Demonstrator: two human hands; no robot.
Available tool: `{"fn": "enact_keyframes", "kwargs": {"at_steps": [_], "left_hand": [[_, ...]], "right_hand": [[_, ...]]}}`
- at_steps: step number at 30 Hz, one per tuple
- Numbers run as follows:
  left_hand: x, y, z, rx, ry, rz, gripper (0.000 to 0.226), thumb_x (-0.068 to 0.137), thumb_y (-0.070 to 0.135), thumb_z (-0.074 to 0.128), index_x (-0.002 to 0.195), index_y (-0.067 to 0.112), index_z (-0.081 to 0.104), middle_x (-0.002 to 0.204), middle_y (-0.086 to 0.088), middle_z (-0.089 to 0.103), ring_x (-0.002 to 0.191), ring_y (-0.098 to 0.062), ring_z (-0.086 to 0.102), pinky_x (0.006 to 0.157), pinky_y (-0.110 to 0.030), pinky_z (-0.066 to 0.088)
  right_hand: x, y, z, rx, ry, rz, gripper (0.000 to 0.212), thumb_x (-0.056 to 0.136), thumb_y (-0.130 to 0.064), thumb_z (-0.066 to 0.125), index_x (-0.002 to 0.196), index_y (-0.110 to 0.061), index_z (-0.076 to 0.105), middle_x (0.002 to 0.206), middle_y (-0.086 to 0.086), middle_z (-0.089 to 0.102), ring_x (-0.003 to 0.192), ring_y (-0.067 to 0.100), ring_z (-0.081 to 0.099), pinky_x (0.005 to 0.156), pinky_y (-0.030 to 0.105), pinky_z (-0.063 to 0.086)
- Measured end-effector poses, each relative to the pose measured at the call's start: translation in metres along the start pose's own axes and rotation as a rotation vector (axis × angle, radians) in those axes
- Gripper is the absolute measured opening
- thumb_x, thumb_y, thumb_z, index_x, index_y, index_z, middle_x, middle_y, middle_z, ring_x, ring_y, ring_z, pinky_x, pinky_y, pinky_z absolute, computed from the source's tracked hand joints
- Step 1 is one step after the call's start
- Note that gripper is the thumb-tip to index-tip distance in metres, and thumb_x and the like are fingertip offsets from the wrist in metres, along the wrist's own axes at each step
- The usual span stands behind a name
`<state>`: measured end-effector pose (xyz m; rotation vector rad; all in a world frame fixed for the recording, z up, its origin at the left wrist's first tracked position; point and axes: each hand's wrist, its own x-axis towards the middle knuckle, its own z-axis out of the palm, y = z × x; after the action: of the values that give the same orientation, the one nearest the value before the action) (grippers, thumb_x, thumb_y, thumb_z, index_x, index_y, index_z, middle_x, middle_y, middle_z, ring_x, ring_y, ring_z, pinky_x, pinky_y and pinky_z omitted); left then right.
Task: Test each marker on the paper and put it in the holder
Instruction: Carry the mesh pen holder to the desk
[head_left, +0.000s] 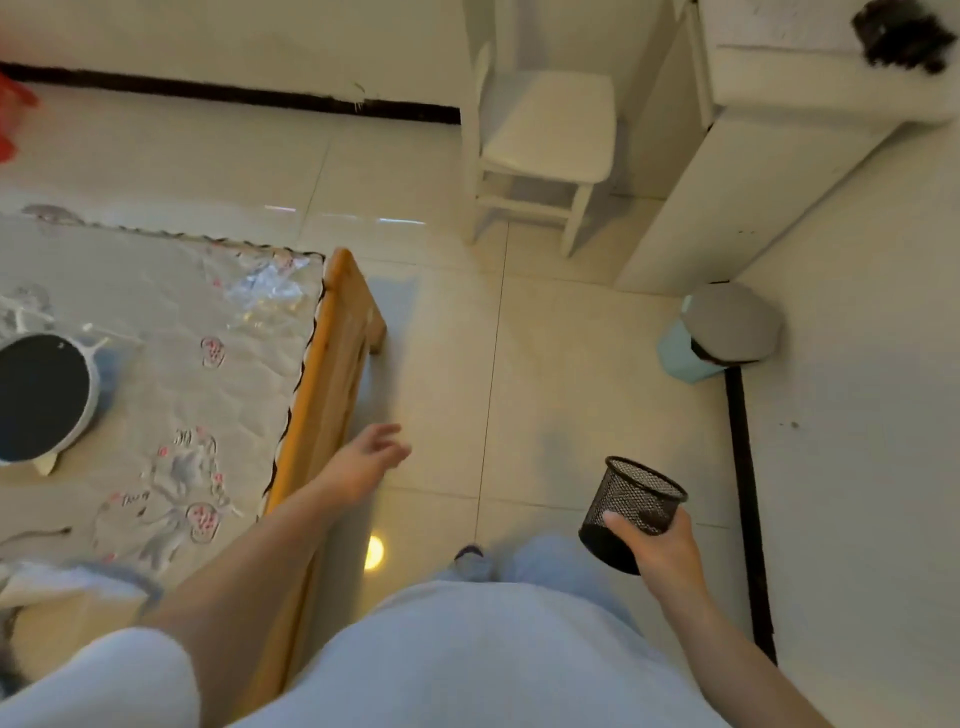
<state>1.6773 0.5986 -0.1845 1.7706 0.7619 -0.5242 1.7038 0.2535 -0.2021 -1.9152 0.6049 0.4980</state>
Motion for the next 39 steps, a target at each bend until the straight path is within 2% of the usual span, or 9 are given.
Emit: {"fn": "enact_keyframes", "kwargs": {"at_steps": [4,8,13,18,20,24,28,32,39], "left_hand": [[0.077,0.102,-0.019,-0.085,-0.062,0.129,0.029,0.088,0.035,0.054,0.115,0.037,0.044,0.11,0.01,0.057,0.099,-0.006,0.056,0.071,-0.025,0.043],[0.153,0.156,-0.027,-0.124,-0.018,0.181,0.036,0.086,0.036,0.057,0.119,0.041,0.043,0.11,0.014,0.056,0.1,-0.005,0.056,0.074,-0.023,0.044],[0.209,0.176,-0.03,-0.173,0.057,-0.042,0.039,0.089,0.028,0.054,0.126,0.03,0.04,0.107,0.009,0.055,0.095,-0.007,0.055,0.07,-0.026,0.043],[0.26,0.221,-0.045,-0.233,0.084,-0.116,0.03,0.092,0.027,0.051,0.121,0.029,0.043,0.111,0.003,0.057,0.101,-0.015,0.056,0.083,-0.034,0.042],[0.282,0.239,-0.05,-0.26,0.097,-0.13,0.029,0.091,0.029,0.051,0.119,0.03,0.045,0.11,0.006,0.058,0.1,-0.012,0.057,0.083,-0.034,0.043],[0.348,0.28,-0.058,-0.238,0.077,-0.167,0.027,0.089,0.028,0.055,0.115,0.03,0.047,0.109,0.006,0.059,0.096,-0.01,0.058,0.08,-0.034,0.043],[0.43,0.336,-0.071,-0.144,0.0,-0.14,0.027,0.089,0.028,0.056,0.114,0.029,0.048,0.108,0.004,0.059,0.095,-0.01,0.058,0.073,-0.031,0.043],[0.505,0.418,-0.086,-0.018,-0.117,-0.075,0.023,0.089,0.025,0.056,0.11,0.029,0.051,0.107,0.001,0.062,0.096,-0.016,0.06,0.075,-0.032,0.044],[0.596,0.562,-0.074,0.079,-0.236,0.017,0.026,0.088,0.017,0.056,0.114,0.02,0.055,0.105,-0.005,0.061,0.1,-0.022,0.057,0.074,-0.029,0.042]], "right_hand": [[0.052,-0.049,0.013,0.007,0.028,-0.008,0.068,0.065,-0.024,0.082,0.119,-0.009,0.045,0.108,0.006,0.061,0.096,0.023,0.058,0.081,0.032,0.043],[0.141,-0.107,0.031,0.015,0.026,0.004,0.07,0.064,-0.025,0.082,0.121,-0.009,0.044,0.107,0.004,0.059,0.094,0.022,0.056,0.079,0.029,0.039],[0.249,-0.201,0.038,-0.027,-0.079,-0.015,0.068,0.065,-0.025,0.081,0.12,-0.01,0.045,0.104,0.002,0.06,0.09,0.02,0.056,0.077,0.029,0.039],[0.34,-0.298,0.035,-0.064,-0.149,-0.068,0.072,0.063,-0.03,0.082,0.122,-0.014,0.044,0.108,0.002,0.06,0.095,0.021,0.059,0.079,0.031,0.044],[0.367,-0.324,0.037,-0.049,-0.128,-0.067,0.071,0.063,-0.029,0.082,0.122,-0.014,0.045,0.108,0.002,0.062,0.095,0.02,0.06,0.079,0.031,0.044],[0.42,-0.364,0.046,-0.054,-0.092,-0.061,0.067,0.063,-0.031,0.081,0.119,-0.017,0.047,0.104,-0.001,0.062,0.087,0.011,0.058,0.066,0.024,0.041],[0.464,-0.397,0.057,-0.022,-0.016,-0.01,0.068,0.065,-0.028,0.081,0.121,-0.014,0.047,0.107,0.003,0.061,0.088,0.018,0.057,0.073,0.028,0.04],[0.499,-0.437,0.058,0.076,0.078,0.044,0.069,0.067,-0.023,0.081,0.124,-0.01,0.045,0.113,0.009,0.06,0.098,0.026,0.057,0.083,0.036,0.045],[0.545,-0.506,0.04,0.219,0.247,0.03,0.064,0.069,-0.019,0.079,0.123,-0.009,0.046,0.112,0.008,0.06,0.097,0.023,0.058,0.08,0.033,0.045]]}}
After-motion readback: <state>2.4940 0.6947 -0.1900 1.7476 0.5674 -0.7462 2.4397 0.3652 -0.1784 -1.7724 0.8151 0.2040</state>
